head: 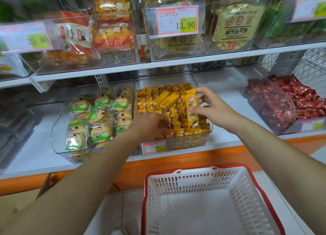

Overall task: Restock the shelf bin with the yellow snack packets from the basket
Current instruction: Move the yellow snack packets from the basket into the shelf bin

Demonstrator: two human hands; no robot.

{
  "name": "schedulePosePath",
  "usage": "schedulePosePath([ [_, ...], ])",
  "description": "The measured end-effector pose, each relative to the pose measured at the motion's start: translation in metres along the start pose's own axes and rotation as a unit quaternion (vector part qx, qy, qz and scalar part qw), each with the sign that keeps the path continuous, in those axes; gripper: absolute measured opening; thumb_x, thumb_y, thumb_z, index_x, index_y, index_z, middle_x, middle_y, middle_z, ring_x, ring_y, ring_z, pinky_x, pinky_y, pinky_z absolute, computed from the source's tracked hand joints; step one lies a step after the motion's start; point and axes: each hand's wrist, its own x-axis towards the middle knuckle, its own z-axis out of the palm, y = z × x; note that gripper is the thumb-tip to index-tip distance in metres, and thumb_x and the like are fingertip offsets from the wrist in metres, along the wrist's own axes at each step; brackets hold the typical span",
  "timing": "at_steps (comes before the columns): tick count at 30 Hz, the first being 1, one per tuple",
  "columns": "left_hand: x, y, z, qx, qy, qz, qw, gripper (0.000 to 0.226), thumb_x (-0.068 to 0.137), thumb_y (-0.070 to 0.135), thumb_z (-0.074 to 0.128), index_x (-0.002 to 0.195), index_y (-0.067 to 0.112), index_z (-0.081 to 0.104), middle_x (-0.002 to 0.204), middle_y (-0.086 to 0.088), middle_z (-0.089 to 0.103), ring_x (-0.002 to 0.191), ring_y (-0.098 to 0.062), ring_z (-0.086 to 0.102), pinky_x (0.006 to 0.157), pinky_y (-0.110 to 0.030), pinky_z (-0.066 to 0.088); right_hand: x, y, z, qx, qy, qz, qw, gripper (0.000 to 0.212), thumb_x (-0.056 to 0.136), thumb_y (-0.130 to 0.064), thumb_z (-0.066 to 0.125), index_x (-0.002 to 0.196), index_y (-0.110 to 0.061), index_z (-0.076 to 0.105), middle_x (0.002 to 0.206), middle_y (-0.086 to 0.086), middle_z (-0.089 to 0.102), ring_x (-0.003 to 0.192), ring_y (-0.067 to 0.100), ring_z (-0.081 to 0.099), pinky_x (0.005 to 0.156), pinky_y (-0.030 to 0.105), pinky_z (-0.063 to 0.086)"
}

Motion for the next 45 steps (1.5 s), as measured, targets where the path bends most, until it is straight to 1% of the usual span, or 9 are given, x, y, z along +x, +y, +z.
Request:
schedulePosePath([
  [7, 0.012, -0.006, 0.008, -0.086, 0.012, 0.011, 0.996, 0.004, 0.090, 0.031, 0.074, 0.092, 0.034, 0.072, 0.090, 0.013, 0.069, 0.090, -0.012, 0.066, 0.070, -0.026, 0.049, -0.001, -0.003, 0.003, 0.002, 0.006, -0.011, 1.000, 0.049, 0.078, -0.021, 0.083, 0.117, -0.026, 0.053, 0.110, 0.021, 0.065, 0.082, 0.035, 0.064, 0.085, 0.055, 0.056],
  [11, 0.023, -0.007, 0.005, -0.107, 0.016, -0.009, 0.994, 0.010, 0.091, 0.022, 0.073, 0.087, 0.029, 0.068, 0.096, 0.005, 0.067, 0.092, -0.017, 0.063, 0.076, -0.033, 0.053, -0.001, 0.000, 0.014, -0.004, -0.026, -0.033, 0.999, 0.046, 0.079, -0.012, 0.082, 0.112, -0.023, 0.052, 0.082, -0.013, 0.071, 0.061, 0.005, 0.060, 0.062, 0.027, 0.053],
  [13, 0.028, -0.008, 0.003, -0.117, 0.016, -0.015, 0.993, 0.012, 0.091, 0.019, 0.073, 0.085, 0.028, 0.069, 0.095, 0.004, 0.067, 0.093, -0.017, 0.062, 0.080, -0.033, 0.054, -0.001, 0.002, 0.024, -0.038, -0.026, -0.045, 0.998, 0.044, 0.079, -0.012, 0.082, 0.109, -0.022, 0.051, 0.082, -0.012, 0.072, 0.061, 0.009, 0.062, 0.058, 0.029, 0.053],
  [15, 0.031, -0.010, 0.001, -0.141, 0.028, -0.019, 0.989, 0.019, 0.091, 0.015, 0.074, 0.079, 0.029, 0.068, 0.091, 0.005, 0.067, 0.090, -0.015, 0.064, 0.077, -0.029, 0.052, -0.002, 0.002, 0.032, -0.100, -0.027, -0.066, 0.992, 0.044, 0.078, -0.017, 0.084, 0.104, -0.027, 0.050, 0.085, 0.004, 0.070, 0.065, 0.018, 0.064, 0.060, 0.036, 0.054],
  [18, 0.033, -0.011, -0.002, -0.184, 0.053, -0.032, 0.981, 0.021, 0.089, 0.015, 0.076, 0.075, 0.030, 0.068, 0.090, 0.004, 0.070, 0.085, -0.011, 0.062, 0.067, -0.018, 0.045, -0.001, 0.000, 0.040, -0.249, -0.041, -0.119, 0.960, 0.044, 0.075, -0.029, 0.085, 0.096, -0.039, 0.047, 0.075, -0.010, 0.064, 0.063, 0.005, 0.060, 0.056, 0.022, 0.044],
  [22, 0.033, -0.011, -0.003, -0.191, 0.038, -0.025, 0.981, 0.028, 0.091, 0.015, 0.074, 0.073, 0.034, 0.065, 0.089, 0.003, 0.070, 0.081, -0.009, 0.062, 0.062, -0.017, 0.042, 0.001, -0.001, 0.061, -0.436, -0.021, -0.130, 0.890, 0.043, 0.077, -0.047, 0.078, 0.106, -0.043, 0.045, 0.087, -0.012, 0.058, 0.087, 0.019, 0.058, 0.061, 0.031, 0.038],
  [31, 0.030, -0.010, -0.004, -0.205, 0.036, -0.026, 0.978, 0.017, 0.093, 0.006, 0.066, 0.086, 0.021, 0.069, 0.085, 0.005, 0.064, 0.074, -0.006, 0.055, 0.059, -0.013, 0.040, -0.005, 0.002, 0.063, -0.297, -0.041, -0.160, 0.940, 0.032, 0.090, -0.037, 0.070, 0.121, -0.037, 0.063, 0.116, -0.014, 0.065, 0.092, 0.001, 0.049, 0.081, 0.023, 0.042],
  [36, 0.027, -0.011, -0.009, -0.244, 0.053, -0.013, 0.968, 0.015, 0.092, 0.006, 0.069, 0.086, 0.019, 0.069, 0.081, 0.009, 0.061, 0.079, -0.010, 0.056, 0.059, -0.009, 0.039, 0.003, -0.015, 0.063, -0.376, -0.034, -0.146, 0.914, 0.034, 0.090, -0.038, 0.069, 0.123, -0.034, 0.066, 0.117, -0.004, 0.069, 0.107, 0.018, 0.060, 0.089, 0.037, 0.050],
  [45, 0.023, -0.012, -0.004, -0.233, 0.064, 0.007, 0.970, 0.020, 0.088, 0.011, 0.076, 0.077, 0.028, 0.073, 0.079, 0.018, 0.066, 0.073, 0.005, 0.060, 0.062, -0.006, 0.041, -0.004, 0.002, 0.073, -0.411, 0.000, -0.134, 0.902, 0.032, 0.087, -0.044, 0.070, 0.119, -0.040, 0.067, 0.097, -0.017, 0.046, 0.100, 0.013, 0.054, 0.074, 0.030, 0.043],
])
